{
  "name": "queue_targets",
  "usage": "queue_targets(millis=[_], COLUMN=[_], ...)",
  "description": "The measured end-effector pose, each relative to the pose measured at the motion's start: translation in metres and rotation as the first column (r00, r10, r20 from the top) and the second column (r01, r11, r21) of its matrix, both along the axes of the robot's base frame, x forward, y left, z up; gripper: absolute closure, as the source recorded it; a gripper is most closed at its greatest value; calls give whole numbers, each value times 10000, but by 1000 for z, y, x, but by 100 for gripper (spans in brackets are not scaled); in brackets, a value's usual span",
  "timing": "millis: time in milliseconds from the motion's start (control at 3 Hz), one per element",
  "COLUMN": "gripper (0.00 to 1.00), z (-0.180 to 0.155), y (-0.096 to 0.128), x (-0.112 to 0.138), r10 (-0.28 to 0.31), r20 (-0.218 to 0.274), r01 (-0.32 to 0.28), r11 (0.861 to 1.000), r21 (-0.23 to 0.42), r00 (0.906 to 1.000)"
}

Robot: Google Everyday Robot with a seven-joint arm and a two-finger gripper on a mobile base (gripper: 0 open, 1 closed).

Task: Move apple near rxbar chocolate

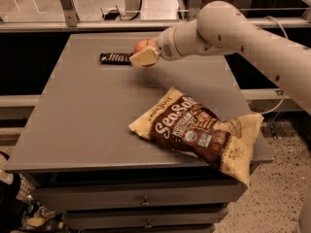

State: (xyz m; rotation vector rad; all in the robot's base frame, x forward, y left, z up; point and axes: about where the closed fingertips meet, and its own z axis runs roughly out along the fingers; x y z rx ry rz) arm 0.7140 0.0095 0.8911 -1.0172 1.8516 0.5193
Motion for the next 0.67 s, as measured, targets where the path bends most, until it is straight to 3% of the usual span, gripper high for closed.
queue_targets(millis=[667], gripper=[100], z=[-27], y=[1], x=[36], r10=[-978], r20=[180], r01=[987], r11=[9937], r21=[-535], r00=[9950])
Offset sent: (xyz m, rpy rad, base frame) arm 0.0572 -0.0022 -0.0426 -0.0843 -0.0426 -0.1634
